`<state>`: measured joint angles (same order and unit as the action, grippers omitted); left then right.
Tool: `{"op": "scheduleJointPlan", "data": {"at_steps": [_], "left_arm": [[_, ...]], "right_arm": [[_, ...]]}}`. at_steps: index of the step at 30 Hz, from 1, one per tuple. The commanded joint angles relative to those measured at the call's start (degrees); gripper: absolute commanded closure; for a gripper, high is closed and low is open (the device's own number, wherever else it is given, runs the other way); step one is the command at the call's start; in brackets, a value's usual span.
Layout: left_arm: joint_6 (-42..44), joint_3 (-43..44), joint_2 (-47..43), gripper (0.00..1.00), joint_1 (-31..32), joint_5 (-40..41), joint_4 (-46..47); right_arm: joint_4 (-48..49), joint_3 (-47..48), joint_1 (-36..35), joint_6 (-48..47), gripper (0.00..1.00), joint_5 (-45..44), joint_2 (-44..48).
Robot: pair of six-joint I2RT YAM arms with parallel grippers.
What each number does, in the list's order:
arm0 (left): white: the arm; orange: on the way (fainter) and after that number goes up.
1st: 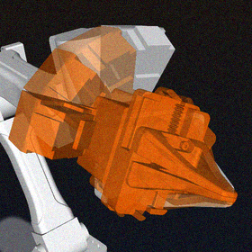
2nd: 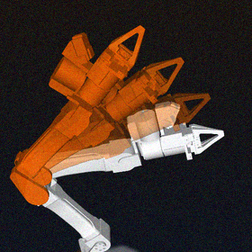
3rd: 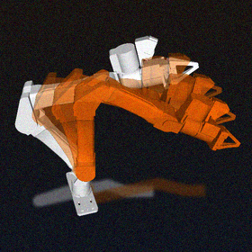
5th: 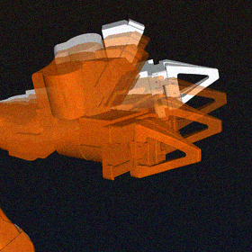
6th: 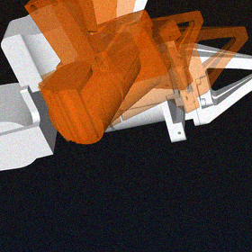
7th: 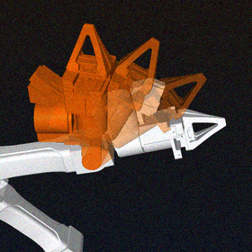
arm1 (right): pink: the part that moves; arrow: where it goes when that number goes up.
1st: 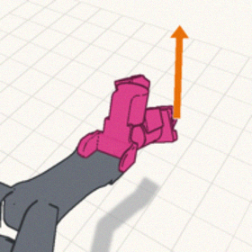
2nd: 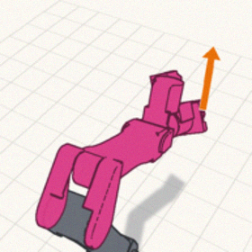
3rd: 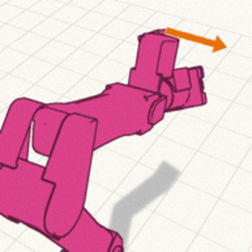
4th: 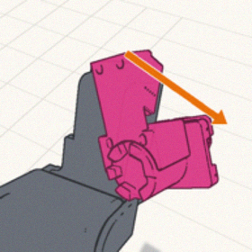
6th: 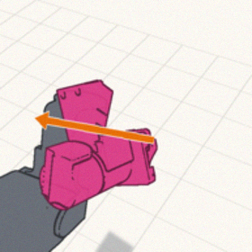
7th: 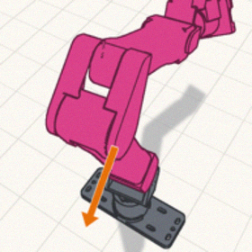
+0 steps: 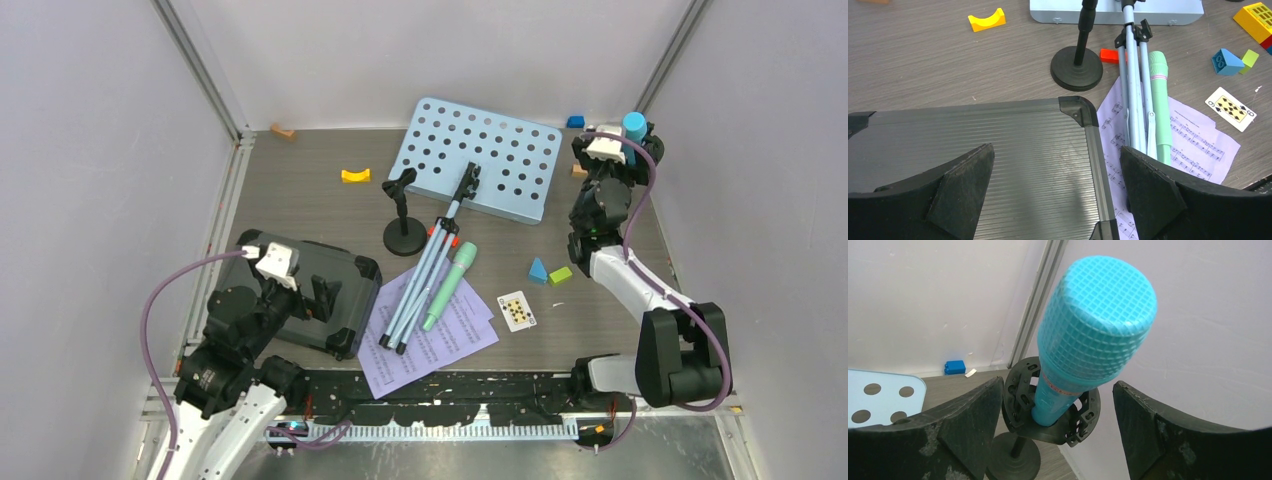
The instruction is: Pack up the instrument practice props
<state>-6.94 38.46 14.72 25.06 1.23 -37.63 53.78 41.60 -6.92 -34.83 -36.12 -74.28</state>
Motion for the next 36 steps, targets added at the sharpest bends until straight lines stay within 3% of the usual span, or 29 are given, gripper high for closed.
{"op": "scheduleJointPlan", "data": {"at_steps": [1, 11, 20, 23, 36], "left_arm": [[1.1, 1.1, 0.6, 0.00, 0.1, -3.0, 0.6], [1.6, 0.7, -0.8, 0.00, 0.1, -4.5, 0.7], [2.0, 0.6, -1.0, 0.00, 0.1, -5.6, 0.9], [2.2, 0.4, -1.3, 0.00, 0.1, -5.9, 1.1], [2.5, 0.3, -2.1, 0.00, 0.1, -5.3, 1.0]], "right_arm": [[4.3, 3.8, 0.4, 0.6, 0.16, 1.6, -0.5], [2.7, 7.0, 0.7, -1.1, 0.22, 2.2, -1.1], [2.4, 7.7, 1.4, -1.2, 0.33, 3.1, -1.8], [2.1, 8.0, 1.7, -1.2, 0.43, 3.5, -2.0], [1.2, 8.9, 2.6, -0.3, 0.70, 4.3, -2.3]]}}
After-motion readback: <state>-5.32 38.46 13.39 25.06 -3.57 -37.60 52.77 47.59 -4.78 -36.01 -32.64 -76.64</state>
